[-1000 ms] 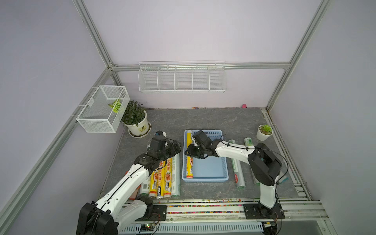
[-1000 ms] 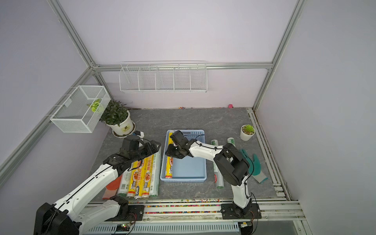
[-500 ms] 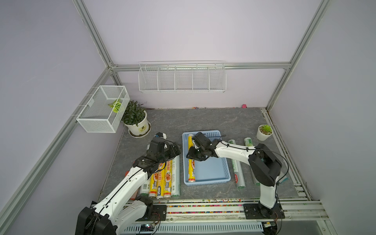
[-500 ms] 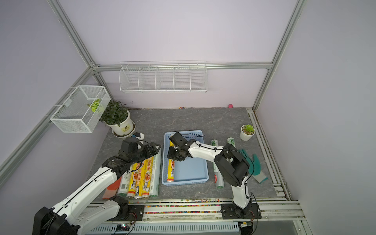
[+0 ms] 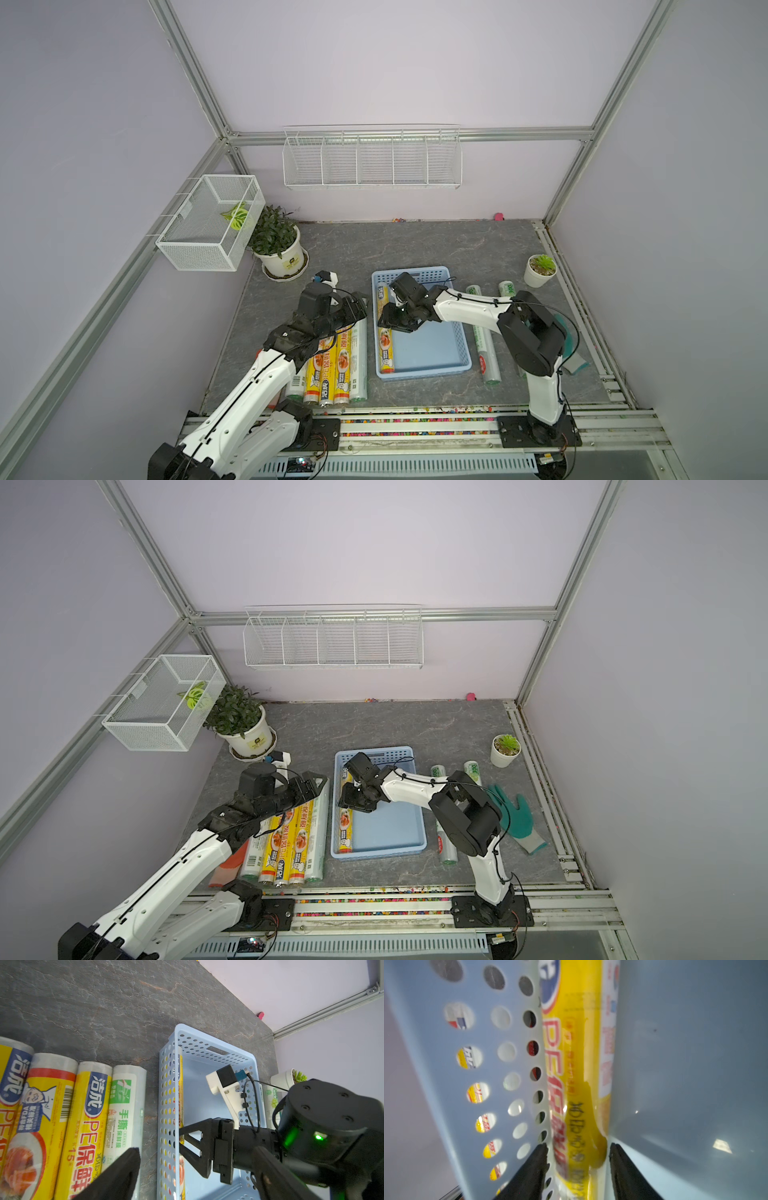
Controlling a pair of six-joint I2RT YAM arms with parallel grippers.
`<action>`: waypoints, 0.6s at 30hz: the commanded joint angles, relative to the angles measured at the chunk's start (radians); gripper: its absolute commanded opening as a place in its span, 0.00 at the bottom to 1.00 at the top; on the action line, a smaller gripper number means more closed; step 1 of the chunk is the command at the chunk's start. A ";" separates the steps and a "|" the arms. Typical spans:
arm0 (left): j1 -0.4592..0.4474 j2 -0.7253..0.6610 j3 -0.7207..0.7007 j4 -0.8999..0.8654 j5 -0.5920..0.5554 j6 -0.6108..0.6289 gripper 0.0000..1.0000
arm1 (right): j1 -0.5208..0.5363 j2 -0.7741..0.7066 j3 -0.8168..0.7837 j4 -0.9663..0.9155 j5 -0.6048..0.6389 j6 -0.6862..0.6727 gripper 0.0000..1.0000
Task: Put the plastic wrap into the basket
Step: Place the plastic wrap in the basket.
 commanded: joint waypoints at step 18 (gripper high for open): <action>-0.090 0.022 0.078 0.147 0.194 0.029 0.94 | -0.094 -0.487 -0.186 -0.212 0.301 -0.191 0.54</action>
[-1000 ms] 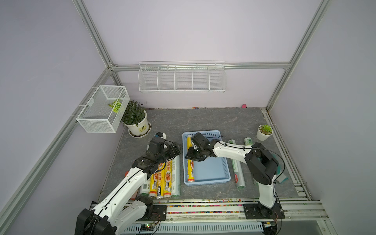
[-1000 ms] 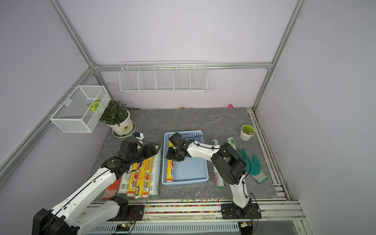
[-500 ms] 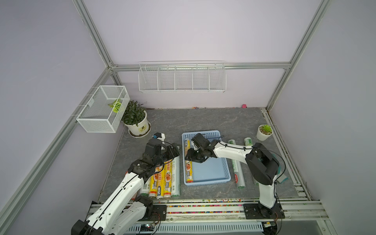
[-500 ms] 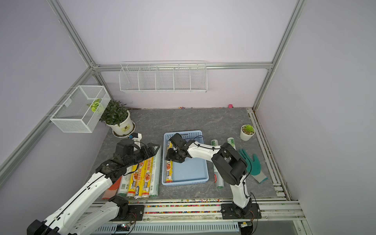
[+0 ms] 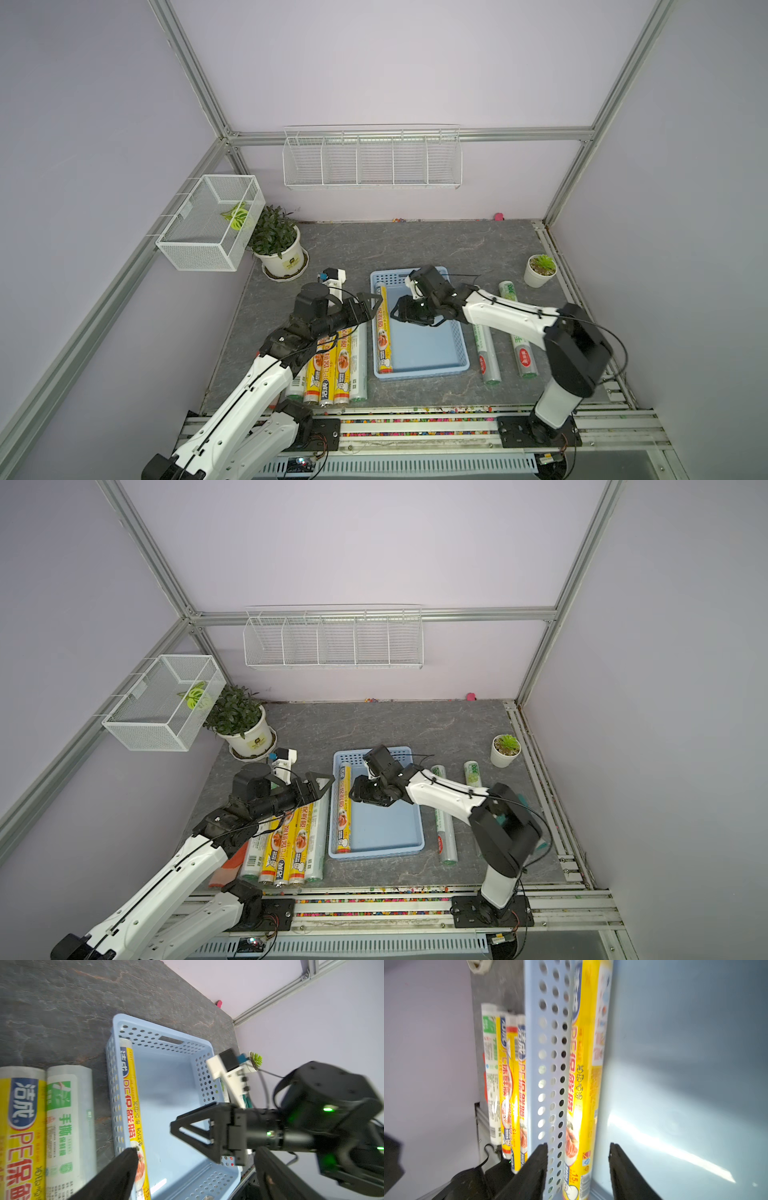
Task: Put the plastic wrap into the basket
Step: Place the plastic wrap in the basket.
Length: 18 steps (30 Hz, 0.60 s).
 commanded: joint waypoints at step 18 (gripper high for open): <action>-0.337 0.675 0.505 0.144 0.024 0.076 0.95 | -0.531 -0.432 -0.383 -0.381 0.081 -0.285 0.61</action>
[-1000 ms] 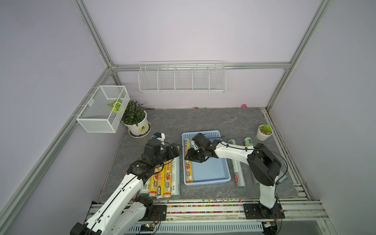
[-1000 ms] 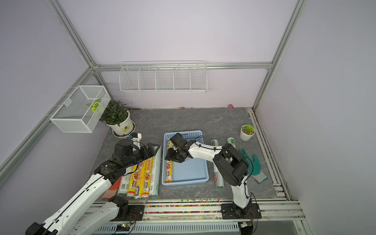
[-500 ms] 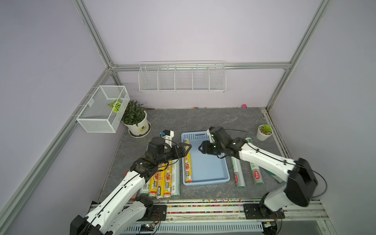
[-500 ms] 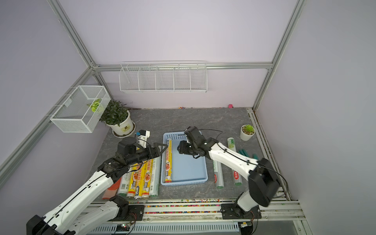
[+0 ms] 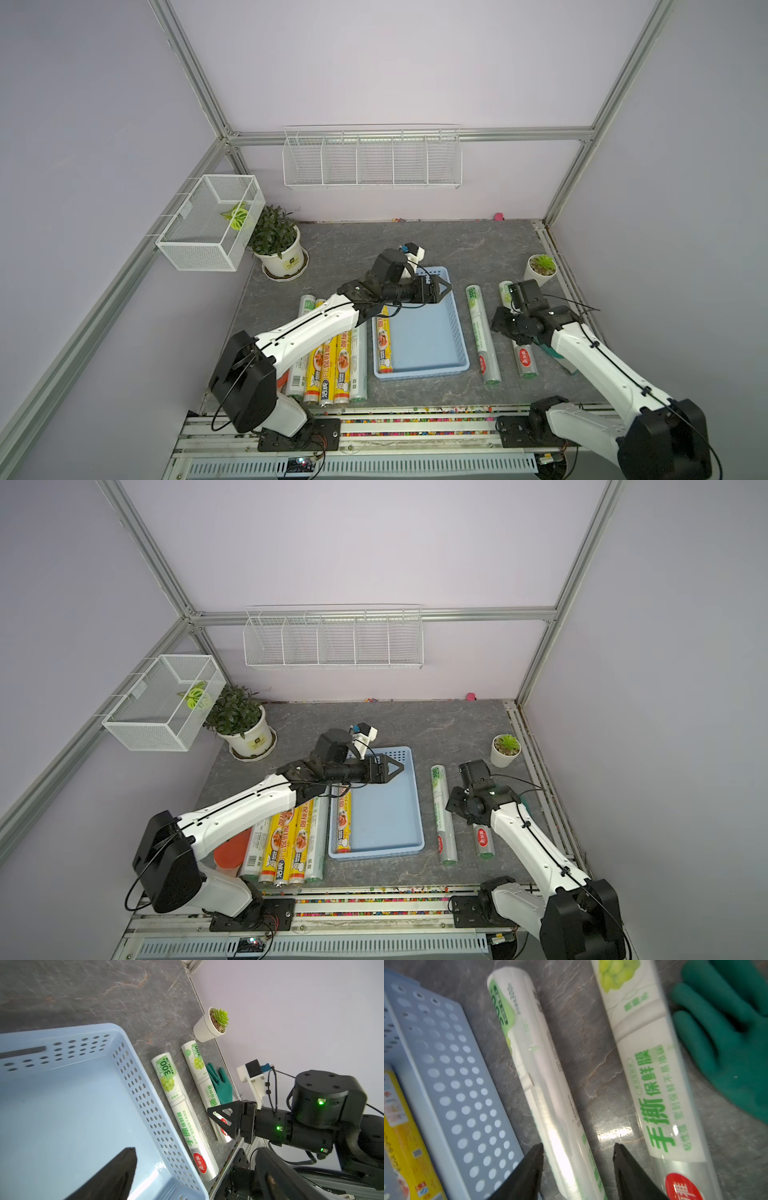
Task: Put the plastic wrap into the basket
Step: Place the plastic wrap in the basket, then pick up the plastic wrap from the center of the board.
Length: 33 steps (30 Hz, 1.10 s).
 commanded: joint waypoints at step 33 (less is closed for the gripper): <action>0.011 -0.020 -0.076 0.137 -0.045 0.025 1.00 | 0.174 0.597 0.272 -0.074 -0.002 -0.238 0.63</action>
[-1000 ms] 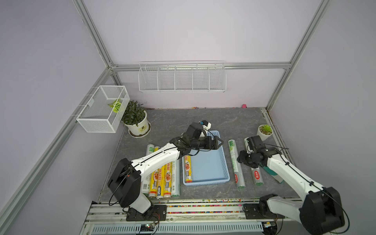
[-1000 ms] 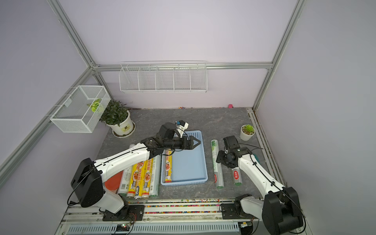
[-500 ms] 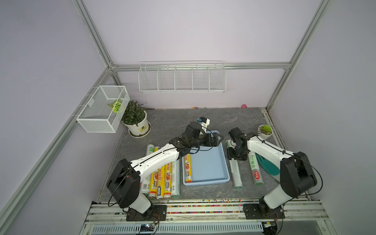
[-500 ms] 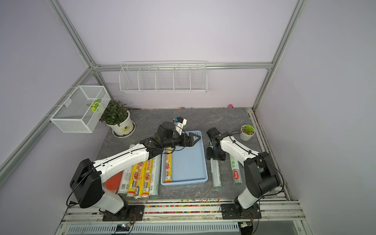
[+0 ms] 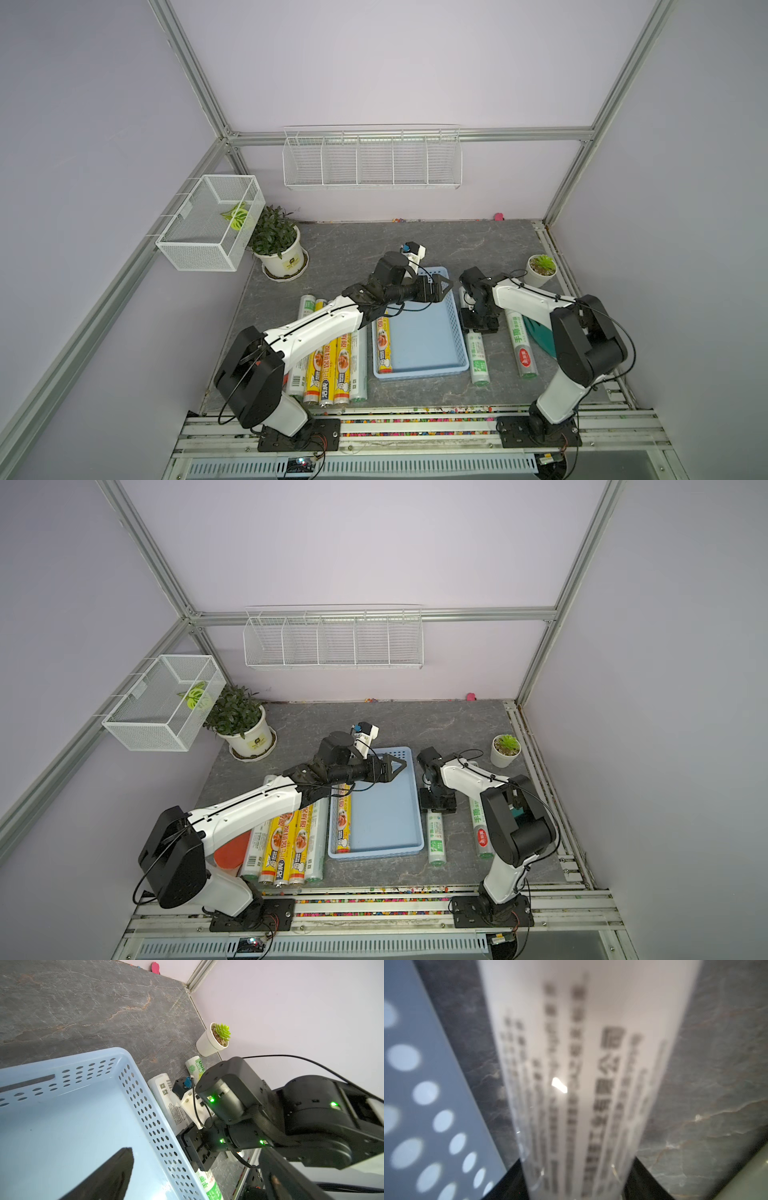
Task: Put the plastic wrap into the basket
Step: Pick up the plastic wrap from the center of the board, then place the plastic wrap in the basket.
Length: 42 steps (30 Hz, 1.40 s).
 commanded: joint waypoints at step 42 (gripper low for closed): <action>0.029 -0.483 -0.271 -0.131 -0.456 -0.045 1.00 | 0.127 -0.473 0.115 0.008 -0.017 0.107 0.24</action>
